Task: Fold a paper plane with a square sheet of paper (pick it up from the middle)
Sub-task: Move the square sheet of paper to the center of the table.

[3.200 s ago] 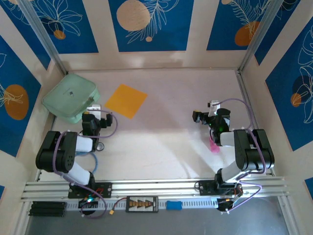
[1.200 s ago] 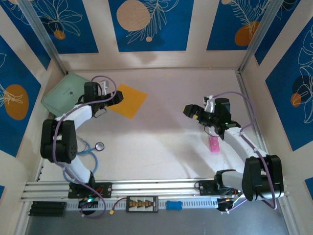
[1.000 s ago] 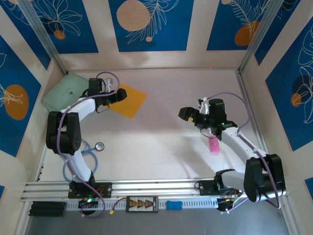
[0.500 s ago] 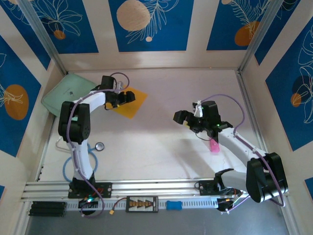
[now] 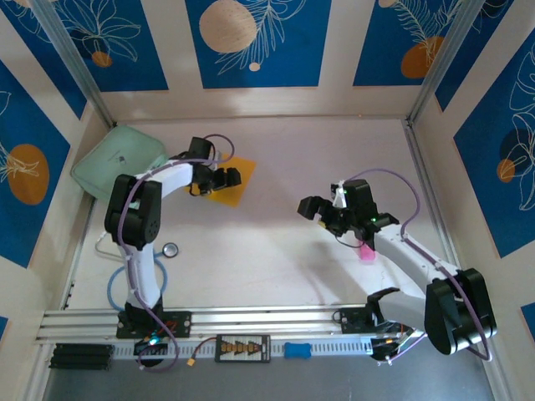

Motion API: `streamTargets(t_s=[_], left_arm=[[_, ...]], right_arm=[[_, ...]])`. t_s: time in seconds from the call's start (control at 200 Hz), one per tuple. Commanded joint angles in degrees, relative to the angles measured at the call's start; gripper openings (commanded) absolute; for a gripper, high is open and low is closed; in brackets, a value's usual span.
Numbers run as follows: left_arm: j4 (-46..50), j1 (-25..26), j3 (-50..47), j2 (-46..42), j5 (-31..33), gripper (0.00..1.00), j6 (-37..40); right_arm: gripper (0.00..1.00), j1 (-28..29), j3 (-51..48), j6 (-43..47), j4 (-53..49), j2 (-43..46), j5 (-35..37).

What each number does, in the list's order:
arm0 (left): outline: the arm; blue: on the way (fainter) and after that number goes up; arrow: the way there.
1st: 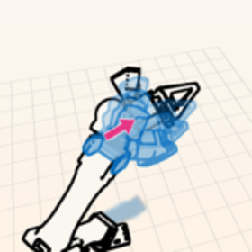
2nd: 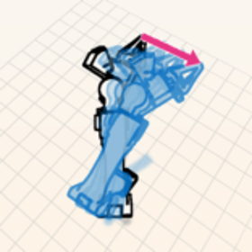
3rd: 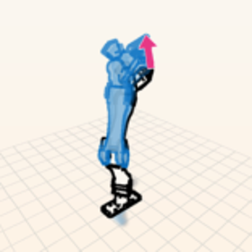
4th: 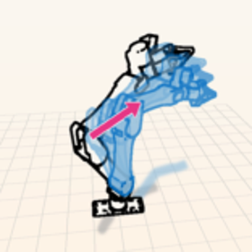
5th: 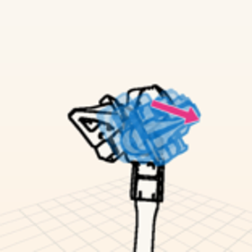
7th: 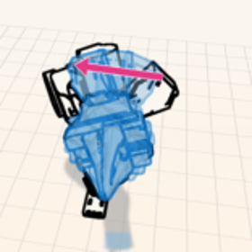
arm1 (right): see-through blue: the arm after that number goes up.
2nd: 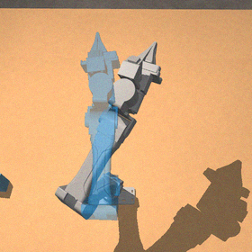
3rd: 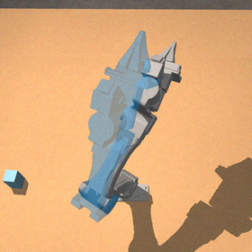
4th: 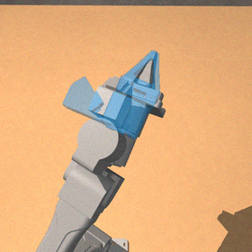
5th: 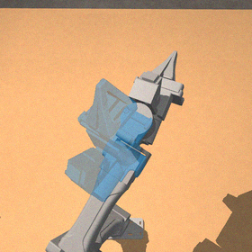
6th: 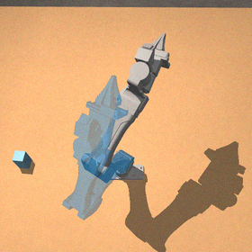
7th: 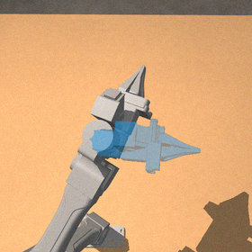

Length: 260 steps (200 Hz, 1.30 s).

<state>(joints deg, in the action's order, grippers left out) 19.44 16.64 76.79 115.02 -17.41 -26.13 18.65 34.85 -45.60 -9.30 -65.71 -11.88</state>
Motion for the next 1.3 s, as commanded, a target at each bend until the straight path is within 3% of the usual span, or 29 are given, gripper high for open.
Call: streamTargets(t_s=[0.0, 0.345, 0.55, 0.64, 0.75, 0.945, 1.015, 1.155, 1.295], left_arm=[[2.81, 3.37, -6.45, -1.62, 2.04, 0.89, -5.14], [-4.37, 8.94, -21.64, -12.36, 5.44, 0.89, -16.64], [-8.91, 16.86, -30.53, -19.25, 8.73, 0.89, -29.78], [-7.91, 21.11, -30.23, -22.40, 12.37, 0.90, -30.76], [-5.10, 22.05, -27.48, -25.93, 16.82, 1.00, -24.19], [2.72, 20.10, -20.09, -27.37, 23.09, 1.00, -3.70], [2.91, 17.91, -19.00, -26.32, 17.64, 1.00, 2.62], [6.47, 12.32, -14.84, -20.44, 5.39, 1.00, 6.43], [10.40, 11.04, -9.76, -13.77, -0.86, 1.00, 9.00]], right_arm=[[0.99, 0.49, -0.60, -1.31, -2.35, 1.50, 1.02], [0.99, 0.67, -1.55, -0.94, -5.11, 5.44, 2.24], [0.99, 0.82, -0.67, -1.53, -6.90, 6.93, 1.93], [0.99, 0.85, -0.09, -1.66, -8.04, 7.74, 2.35], [0.99, 1.02, 1.15, -0.82, -9.27, 8.77, 2.64], [0.99, 2.55, 4.04, 3.31, -8.98, 9.46, -0.43], [0.99, 3.49, 4.41, 3.94, -8.56, 9.22, 0.18], [0.99, 4.60, 4.81, 2.94, -7.49, 8.08, 0.85], [0.99, 5.51, 5.12, 2.04, -7.11, 7.18, 1.53]])
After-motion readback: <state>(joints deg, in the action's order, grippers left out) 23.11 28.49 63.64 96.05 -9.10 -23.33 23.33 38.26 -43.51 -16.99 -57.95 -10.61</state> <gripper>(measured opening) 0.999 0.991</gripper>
